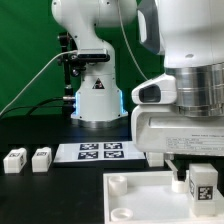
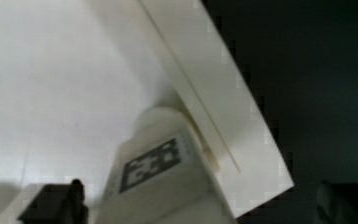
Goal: Assemble one leg
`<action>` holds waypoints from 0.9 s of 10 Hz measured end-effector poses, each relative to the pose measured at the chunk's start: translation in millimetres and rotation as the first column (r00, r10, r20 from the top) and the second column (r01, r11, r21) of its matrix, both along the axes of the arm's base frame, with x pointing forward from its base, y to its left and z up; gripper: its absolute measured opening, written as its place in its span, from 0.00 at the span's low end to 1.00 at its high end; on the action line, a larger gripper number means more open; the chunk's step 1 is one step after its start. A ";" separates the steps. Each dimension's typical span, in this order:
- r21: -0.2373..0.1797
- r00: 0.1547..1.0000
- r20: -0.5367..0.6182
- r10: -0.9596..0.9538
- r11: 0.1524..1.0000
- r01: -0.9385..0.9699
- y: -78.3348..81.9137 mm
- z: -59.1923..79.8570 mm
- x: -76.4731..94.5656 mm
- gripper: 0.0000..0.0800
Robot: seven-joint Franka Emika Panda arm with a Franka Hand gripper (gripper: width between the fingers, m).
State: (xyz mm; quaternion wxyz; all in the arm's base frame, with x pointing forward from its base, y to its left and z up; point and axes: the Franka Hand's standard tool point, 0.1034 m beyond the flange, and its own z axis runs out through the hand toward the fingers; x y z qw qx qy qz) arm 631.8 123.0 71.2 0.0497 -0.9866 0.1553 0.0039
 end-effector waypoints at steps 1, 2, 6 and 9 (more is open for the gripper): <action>-0.009 0.992 0.013 0.129 0.992 -0.129 -4.8 -0.3 0.7 0.81; -0.017 0.978 0.020 0.209 0.978 -0.208 -6.5 -0.3 0.9 0.81; -0.010 0.996 0.008 0.086 0.996 -0.086 -4.1 -0.9 0.3 0.49; -0.006 0.982 -0.018 -0.190 0.982 0.190 -4.2 -1.1 0.2 0.36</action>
Offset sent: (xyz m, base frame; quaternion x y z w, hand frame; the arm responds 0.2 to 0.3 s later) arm 0.0000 0.0000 0.0000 0.0000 0.0000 0.0899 0.9960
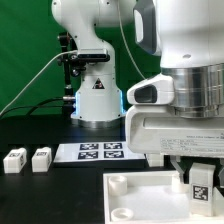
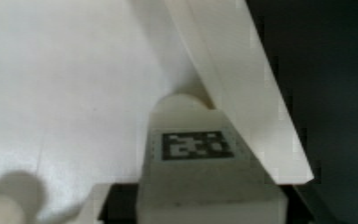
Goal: Assemble one leg
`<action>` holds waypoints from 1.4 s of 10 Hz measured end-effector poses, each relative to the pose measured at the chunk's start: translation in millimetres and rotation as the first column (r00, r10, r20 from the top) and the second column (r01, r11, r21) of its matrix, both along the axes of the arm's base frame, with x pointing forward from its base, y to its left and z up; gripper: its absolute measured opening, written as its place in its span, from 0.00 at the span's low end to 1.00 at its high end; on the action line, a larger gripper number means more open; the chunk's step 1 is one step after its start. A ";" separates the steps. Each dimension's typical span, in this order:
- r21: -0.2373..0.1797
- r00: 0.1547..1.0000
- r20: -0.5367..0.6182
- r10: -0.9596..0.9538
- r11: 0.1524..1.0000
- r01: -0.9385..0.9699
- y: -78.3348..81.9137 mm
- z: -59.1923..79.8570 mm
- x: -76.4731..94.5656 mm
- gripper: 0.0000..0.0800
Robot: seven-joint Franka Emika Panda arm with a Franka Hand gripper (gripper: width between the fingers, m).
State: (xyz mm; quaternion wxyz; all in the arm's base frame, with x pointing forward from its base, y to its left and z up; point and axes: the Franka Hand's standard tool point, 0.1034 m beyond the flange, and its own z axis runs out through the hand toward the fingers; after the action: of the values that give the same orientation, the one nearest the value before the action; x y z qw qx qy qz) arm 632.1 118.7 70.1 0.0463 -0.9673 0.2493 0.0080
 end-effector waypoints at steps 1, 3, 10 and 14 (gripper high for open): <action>0.001 0.994 -0.010 -0.105 0.994 0.105 -0.2 0.0 0.0 0.36; 0.008 0.946 -0.033 -0.322 0.947 0.322 -2.3 -0.7 2.1 0.36; -0.009 0.312 -0.126 -0.942 0.315 0.949 4.9 -1.3 2.1 0.37; 0.024 0.600 -0.094 -0.795 0.601 0.799 -0.6 -3.0 1.6 0.77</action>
Offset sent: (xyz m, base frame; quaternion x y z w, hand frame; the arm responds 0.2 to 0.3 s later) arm 0.0176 -0.0105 -0.0010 -0.0003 0.0134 0.3712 0.9285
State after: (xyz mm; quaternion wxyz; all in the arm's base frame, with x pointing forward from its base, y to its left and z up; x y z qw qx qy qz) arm 633.6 118.1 67.1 0.0662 -0.7518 0.6554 0.0299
